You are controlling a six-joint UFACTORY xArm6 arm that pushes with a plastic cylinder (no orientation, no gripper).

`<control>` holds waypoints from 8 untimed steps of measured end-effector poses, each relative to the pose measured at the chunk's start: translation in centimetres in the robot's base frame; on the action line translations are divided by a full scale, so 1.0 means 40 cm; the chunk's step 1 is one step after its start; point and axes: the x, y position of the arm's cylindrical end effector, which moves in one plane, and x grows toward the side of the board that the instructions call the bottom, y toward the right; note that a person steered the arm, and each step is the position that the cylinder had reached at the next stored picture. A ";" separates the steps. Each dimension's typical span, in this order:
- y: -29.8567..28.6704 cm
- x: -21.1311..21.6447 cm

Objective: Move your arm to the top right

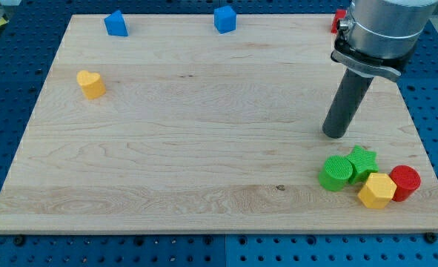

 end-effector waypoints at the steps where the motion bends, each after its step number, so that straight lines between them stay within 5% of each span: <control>1: 0.000 -0.001; 4: -0.080 -0.117; 7: 0.358 -0.328; 8: 0.358 -0.328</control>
